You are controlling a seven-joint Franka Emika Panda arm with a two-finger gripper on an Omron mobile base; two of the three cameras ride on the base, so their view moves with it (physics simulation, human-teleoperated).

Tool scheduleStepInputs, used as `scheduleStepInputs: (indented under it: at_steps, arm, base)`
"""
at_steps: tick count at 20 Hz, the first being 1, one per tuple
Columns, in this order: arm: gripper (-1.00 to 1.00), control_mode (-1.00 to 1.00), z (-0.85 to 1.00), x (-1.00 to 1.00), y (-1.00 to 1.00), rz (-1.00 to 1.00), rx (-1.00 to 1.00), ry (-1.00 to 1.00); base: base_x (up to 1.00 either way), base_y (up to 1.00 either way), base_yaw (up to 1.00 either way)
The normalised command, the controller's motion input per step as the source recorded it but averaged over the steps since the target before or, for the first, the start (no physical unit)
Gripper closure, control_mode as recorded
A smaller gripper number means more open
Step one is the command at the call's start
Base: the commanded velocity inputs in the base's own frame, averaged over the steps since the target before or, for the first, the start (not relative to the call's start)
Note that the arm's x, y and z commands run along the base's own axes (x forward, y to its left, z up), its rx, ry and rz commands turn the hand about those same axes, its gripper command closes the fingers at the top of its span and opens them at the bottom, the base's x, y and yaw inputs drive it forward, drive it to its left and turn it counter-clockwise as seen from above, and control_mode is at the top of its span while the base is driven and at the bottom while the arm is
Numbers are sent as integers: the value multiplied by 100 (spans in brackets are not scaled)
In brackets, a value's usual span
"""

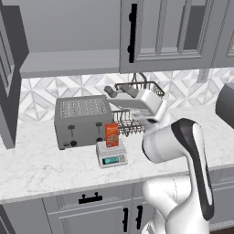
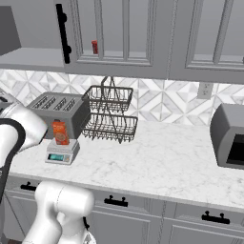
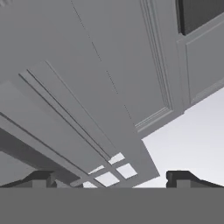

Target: Pick the boxed food and place it on the digital scale for weighing, and close the cabinet.

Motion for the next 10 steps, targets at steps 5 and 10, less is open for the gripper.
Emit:
scheduleStepInputs:
  at_steps: [5, 10]
  arm:
    - [-100, -100, -31, 15, 51, 0, 5, 0]
    - [-100, -100, -28, 16, 24, 0, 4, 0]
  base:
    - [0, 0, 0]
    - [0, 0, 0]
